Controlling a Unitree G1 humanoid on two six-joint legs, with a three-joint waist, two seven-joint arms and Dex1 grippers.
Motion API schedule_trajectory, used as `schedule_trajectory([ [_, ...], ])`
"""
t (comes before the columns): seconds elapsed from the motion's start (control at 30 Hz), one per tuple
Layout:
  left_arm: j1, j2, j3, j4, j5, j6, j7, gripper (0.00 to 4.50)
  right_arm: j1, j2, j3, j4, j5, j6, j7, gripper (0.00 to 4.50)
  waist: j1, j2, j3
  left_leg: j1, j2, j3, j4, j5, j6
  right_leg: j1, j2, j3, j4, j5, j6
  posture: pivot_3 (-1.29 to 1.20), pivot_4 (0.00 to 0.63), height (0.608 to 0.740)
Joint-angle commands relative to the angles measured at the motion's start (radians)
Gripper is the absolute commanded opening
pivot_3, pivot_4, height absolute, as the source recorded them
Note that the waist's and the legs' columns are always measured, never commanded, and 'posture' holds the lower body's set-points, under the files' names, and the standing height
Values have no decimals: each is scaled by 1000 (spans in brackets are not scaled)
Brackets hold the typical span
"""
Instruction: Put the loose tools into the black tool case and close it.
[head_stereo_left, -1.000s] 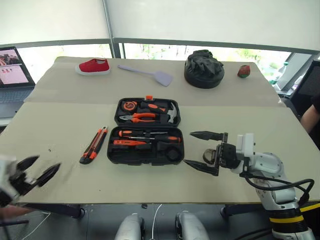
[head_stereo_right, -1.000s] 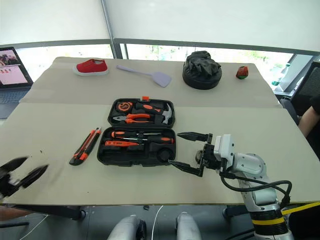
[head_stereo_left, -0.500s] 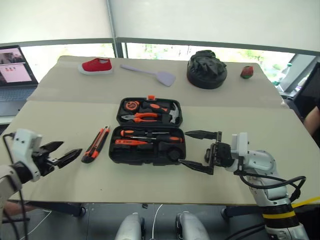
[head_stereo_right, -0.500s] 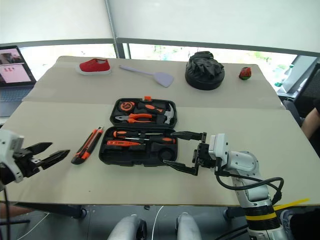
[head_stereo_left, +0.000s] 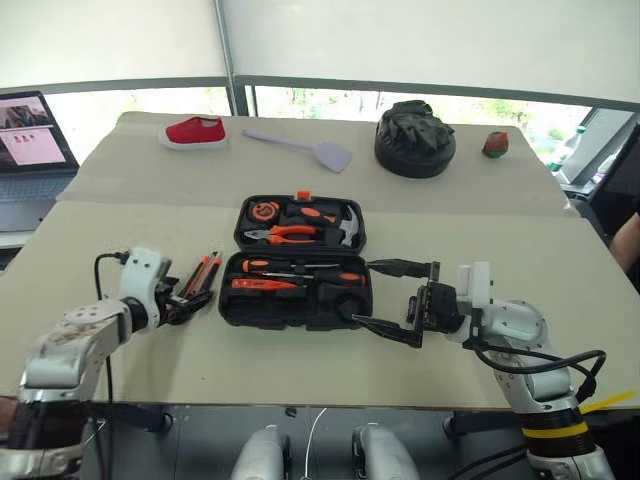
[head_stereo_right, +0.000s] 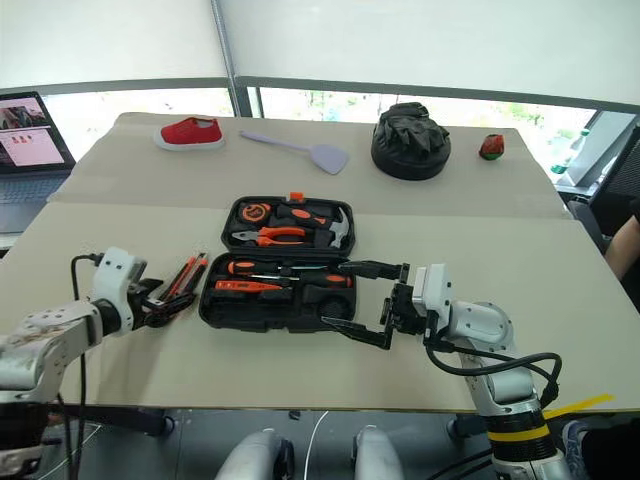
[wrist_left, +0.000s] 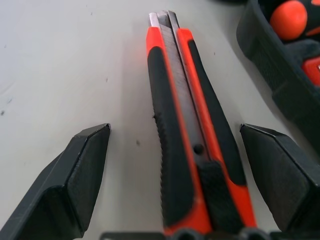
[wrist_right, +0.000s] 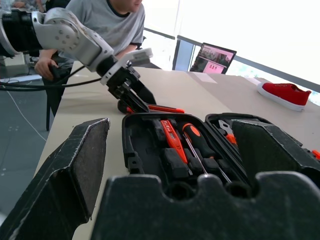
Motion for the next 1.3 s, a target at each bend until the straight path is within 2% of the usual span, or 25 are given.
schedule_trajectory([
  [0.03,-21,8,-55,54,61,-23,-12,4208,-7,-5,-13,-45,32,16,-11,4500,0,0,0,0,0,0,0,0,0,0,0,0,0,0,0,0,150,740],
  [0.13,-14,16,-41,64,75,-30,-18,3426,-1,-3,-16,-55,32,23,-19,4500,-1,0,0,0,0,0,0,0,0,0,0,0,0,0,0,0,150,740],
  [0.2,-3,18,-18,60,67,-30,-24,2636,3,-3,-18,-62,31,27,-24,4500,-2,0,0,0,0,0,0,0,0,0,0,0,0,0,0,0,150,740],
  [0.3,0,6,49,60,26,-43,-36,1689,9,-4,-20,-69,30,30,-30,4500,-3,0,0,0,1,0,0,0,0,0,0,0,0,0,0,0,150,740],
  [0.43,-44,25,172,71,-69,-140,-151,1670,12,-9,-25,-73,32,31,-34,4500,-12,0,0,-1,2,0,0,0,0,-2,1,0,0,0,0,0,150,740],
  [0.5,-36,100,135,41,-42,-330,-344,1670,12,-24,-34,-78,43,40,-25,4500,-12,-1,1,-3,2,0,0,0,0,-3,1,-1,0,0,0,0,150,740],
  [0.57,-44,131,95,21,-44,-419,-467,1670,18,-47,-35,-83,46,42,-4,4500,-12,-1,1,-3,1,0,0,0,0,-3,1,-1,-1,0,0,0,150,740],
  [0.73,-126,187,-158,-42,67,-585,-707,1670,61,-133,-27,-99,43,52,60,4500,6,1,1,-4,-1,1,1,-1,1,0,-2,-1,-4,0,0,0,150,740],
  [0.83,-251,122,-306,5,148,-587,-737,1670,68,-143,-31,-108,47,60,49,4500,2,1,2,-4,-1,3,1,-1,2,-1,-1,0,-5,0,1,0,150,740],
  [0.93,-314,99,-389,57,238,-643,-754,1670,75,-142,-37,-121,45,64,29,4500,-1,1,2,-5,-1,3,3,-1,2,-1,4,0,-4,0,1,0,150,740],
  [1.1,-377,46,-451,131,310,-656,-742,1670,108,-151,-70,-145,52,73,-2,4500,-10,1,2,-5,0,2,2,-1,2,-2,7,2,-3,0,1,0,150,740],
  [1.3,-401,38,-486,149,336,-659,-787,1670,123,-151,-84,-155,51,75,-25,4500,-7,1,2,-5,0,2,3,-1,3,-1,5,2,-3,0,2,0,150,740],
])
